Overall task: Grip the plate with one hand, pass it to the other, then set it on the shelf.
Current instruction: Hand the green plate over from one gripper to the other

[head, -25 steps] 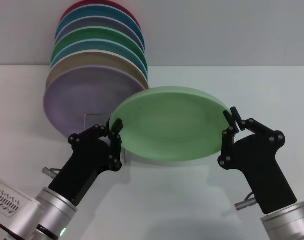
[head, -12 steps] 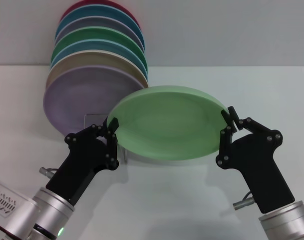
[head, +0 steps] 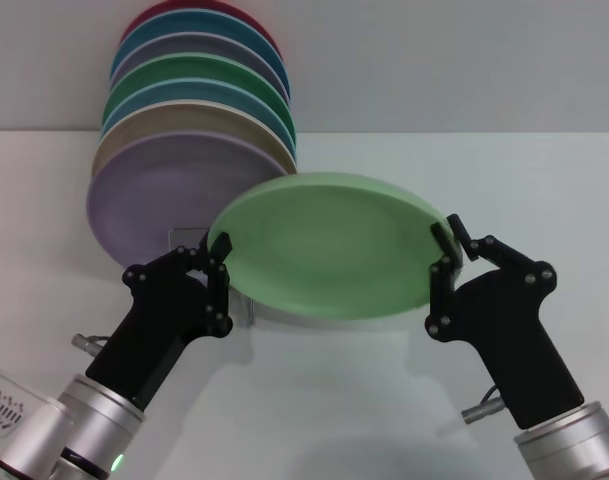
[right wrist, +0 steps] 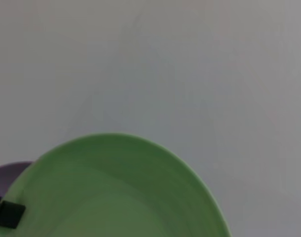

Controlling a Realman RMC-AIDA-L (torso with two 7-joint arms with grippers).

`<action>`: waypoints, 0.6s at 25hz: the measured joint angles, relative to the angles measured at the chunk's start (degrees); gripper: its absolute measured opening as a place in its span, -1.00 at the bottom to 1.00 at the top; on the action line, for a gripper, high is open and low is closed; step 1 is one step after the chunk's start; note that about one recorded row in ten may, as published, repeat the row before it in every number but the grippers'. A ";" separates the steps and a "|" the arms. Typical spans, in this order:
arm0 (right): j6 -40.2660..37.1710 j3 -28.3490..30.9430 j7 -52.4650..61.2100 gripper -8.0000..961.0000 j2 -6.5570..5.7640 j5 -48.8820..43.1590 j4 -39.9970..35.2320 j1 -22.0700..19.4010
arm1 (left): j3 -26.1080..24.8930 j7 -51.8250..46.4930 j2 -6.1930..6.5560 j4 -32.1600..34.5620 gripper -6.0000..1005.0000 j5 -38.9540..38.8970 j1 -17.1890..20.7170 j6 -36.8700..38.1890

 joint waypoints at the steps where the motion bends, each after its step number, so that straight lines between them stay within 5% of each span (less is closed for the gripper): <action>1: 0.00 0.00 0.00 -0.81 0.00 0.00 0.00 0.00 | -0.17 0.00 0.01 0.02 -0.91 -0.02 0.07 0.15; 8: -0.74 -0.08 0.40 -0.81 -0.16 0.00 0.83 -0.90 | -1.35 0.02 0.09 0.08 -0.90 -0.06 0.92 1.10; 15: -5.78 -1.69 3.04 -0.29 -0.33 -0.33 0.73 -2.14 | -2.39 0.16 0.35 0.15 -0.89 -0.11 2.71 4.32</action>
